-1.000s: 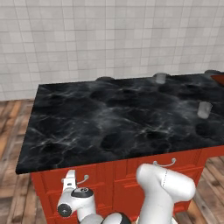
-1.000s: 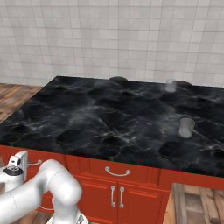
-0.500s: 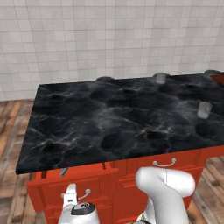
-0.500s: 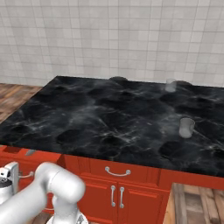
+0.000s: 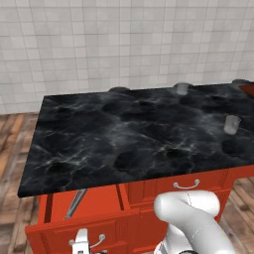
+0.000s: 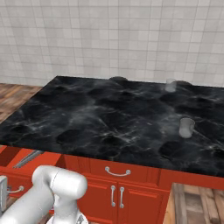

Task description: Take the tongs from the drawer on the left and place them on the dining counter next to the tray containing the hot dog.

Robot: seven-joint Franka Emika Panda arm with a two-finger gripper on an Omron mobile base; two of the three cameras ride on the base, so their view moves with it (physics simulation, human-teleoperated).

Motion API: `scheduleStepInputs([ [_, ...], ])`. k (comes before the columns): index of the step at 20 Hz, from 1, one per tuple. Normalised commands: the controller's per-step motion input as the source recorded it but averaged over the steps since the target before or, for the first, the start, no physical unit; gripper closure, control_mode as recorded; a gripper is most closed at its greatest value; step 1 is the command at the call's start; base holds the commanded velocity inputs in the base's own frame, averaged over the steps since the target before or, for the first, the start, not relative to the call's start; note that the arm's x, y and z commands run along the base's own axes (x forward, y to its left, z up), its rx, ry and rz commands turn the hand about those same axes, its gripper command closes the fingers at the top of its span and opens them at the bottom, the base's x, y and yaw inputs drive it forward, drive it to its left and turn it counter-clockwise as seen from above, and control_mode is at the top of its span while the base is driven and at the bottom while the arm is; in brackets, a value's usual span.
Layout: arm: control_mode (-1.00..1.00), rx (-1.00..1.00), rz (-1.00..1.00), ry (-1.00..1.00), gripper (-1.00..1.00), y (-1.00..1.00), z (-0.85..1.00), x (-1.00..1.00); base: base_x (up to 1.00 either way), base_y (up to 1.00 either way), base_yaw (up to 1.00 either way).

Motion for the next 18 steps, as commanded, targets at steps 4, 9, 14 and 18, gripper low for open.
scheduleStepInputs([
  [4,-1.00,0.00,0.00,0.00,1.00,0.00,0.00,-0.69,0.00,0.00,0.00],
  [9,-1.00,0.00,0.00,0.00,1.00,0.00,0.00,-0.53,0.00,0.00,0.00],
  [14,-1.00,0.00,0.00,0.00,1.00,0.00,0.00,-0.07,0.00,0.00,0.00],
  [18,-1.00,0.00,0.00,0.00,1.00,0.00,0.00,0.00,0.00,0.00,0.00],
])
